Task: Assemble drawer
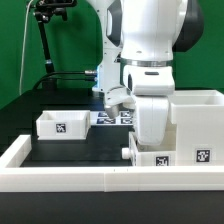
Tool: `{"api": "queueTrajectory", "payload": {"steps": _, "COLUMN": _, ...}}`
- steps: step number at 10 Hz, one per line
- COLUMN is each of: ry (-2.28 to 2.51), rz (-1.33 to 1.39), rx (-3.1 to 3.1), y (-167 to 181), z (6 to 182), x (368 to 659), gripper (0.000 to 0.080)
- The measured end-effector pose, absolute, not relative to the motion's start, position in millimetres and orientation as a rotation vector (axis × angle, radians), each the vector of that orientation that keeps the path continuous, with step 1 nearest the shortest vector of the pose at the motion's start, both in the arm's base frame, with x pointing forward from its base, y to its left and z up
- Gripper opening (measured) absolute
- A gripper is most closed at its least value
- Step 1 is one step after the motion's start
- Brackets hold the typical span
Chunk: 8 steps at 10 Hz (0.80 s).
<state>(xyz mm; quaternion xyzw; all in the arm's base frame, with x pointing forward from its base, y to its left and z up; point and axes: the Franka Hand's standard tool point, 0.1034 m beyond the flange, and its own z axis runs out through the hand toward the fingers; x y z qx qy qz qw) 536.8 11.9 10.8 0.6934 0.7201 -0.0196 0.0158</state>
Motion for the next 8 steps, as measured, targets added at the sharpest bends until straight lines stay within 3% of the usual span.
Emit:
{"api": "queueTrajectory", "payload": {"steps": 1, "ry": 2.238, "rz": -0.061, "rx": 2.159, "y": 11, "z": 10.8, "x": 537, "gripper": 0.0116}}
{"api": "queueTrajectory", "payload": {"steps": 4, "ry": 2.194, "rz": -0.078, "rx": 2.204, "y": 14, "z": 30.6, "x": 541, "gripper": 0.0575}}
{"api": "queueTrajectory", "payload": {"steps": 5, "ry": 2.191, "rz": -0.115, "rx": 2.220, "y": 12, "z": 42.3, "x": 543, "gripper": 0.0575}}
{"api": "queueTrajectory", "payload": {"steps": 6, "ry": 2.184, "rz": -0.128, "rx": 2.227, "y": 9, "z": 53.2, "x": 547, "gripper": 0.0634}}
{"api": "queueTrajectory", "payload": {"steps": 8, "ry": 2.184, "rz": -0.125, "rx": 2.217, "y": -2, "z": 65.0, "x": 551, "gripper": 0.0647}}
